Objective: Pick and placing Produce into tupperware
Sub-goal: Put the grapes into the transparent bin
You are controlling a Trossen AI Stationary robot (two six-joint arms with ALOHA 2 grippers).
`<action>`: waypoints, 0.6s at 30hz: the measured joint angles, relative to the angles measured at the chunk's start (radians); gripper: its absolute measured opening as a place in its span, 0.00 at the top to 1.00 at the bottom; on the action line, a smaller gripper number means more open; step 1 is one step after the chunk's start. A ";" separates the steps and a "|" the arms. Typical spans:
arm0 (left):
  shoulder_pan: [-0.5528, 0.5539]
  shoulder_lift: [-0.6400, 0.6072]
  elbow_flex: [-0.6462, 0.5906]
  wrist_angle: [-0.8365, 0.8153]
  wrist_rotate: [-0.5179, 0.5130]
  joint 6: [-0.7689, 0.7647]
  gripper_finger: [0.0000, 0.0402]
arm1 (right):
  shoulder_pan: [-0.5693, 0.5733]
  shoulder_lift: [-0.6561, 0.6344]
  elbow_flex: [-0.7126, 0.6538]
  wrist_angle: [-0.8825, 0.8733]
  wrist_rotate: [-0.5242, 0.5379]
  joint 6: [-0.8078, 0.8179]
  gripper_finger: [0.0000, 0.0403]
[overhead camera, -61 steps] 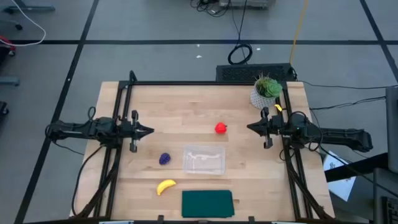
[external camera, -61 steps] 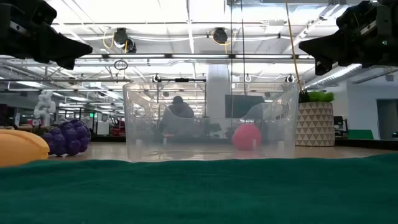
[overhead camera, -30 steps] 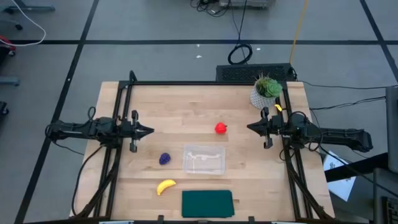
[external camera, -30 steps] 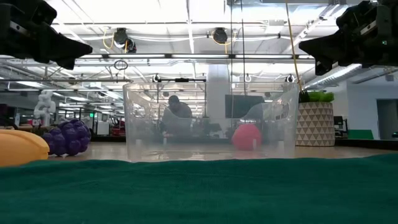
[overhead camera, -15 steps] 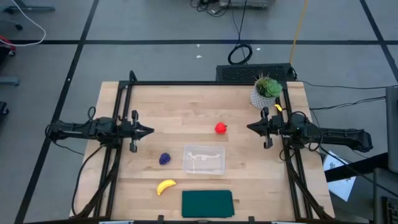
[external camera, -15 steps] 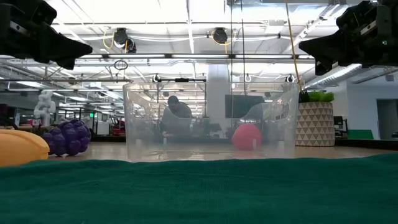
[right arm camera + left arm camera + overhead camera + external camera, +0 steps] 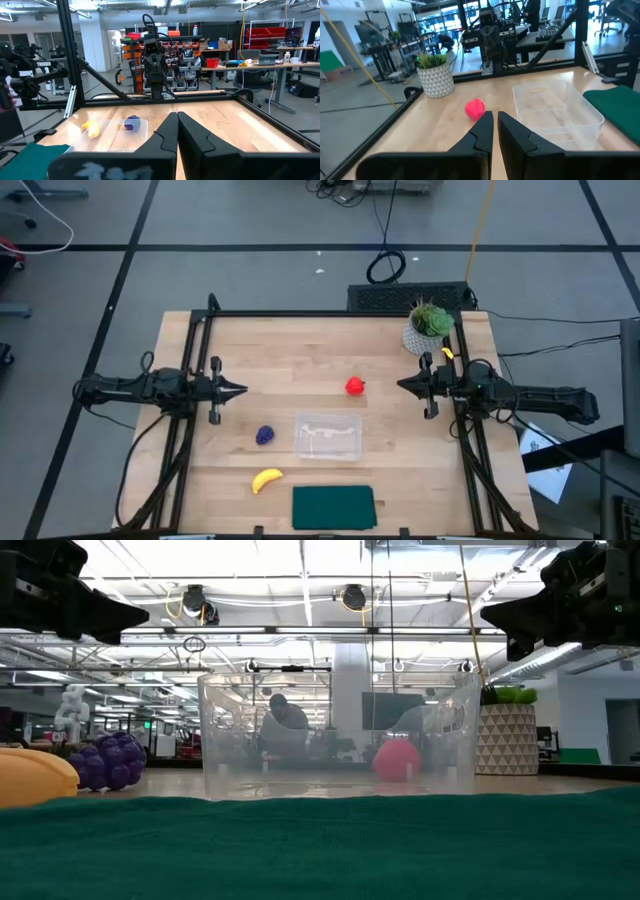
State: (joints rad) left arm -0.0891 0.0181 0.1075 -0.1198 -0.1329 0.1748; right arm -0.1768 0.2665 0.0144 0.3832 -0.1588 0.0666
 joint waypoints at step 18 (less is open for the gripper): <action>0.000 0.000 0.000 0.164 0.000 -0.030 0.92 | 0.000 0.000 0.000 0.000 0.000 0.133 1.00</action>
State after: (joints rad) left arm -0.0893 0.0181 0.1074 0.0438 -0.1329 0.1452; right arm -0.1768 0.2668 0.0144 0.3836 -0.1589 0.2000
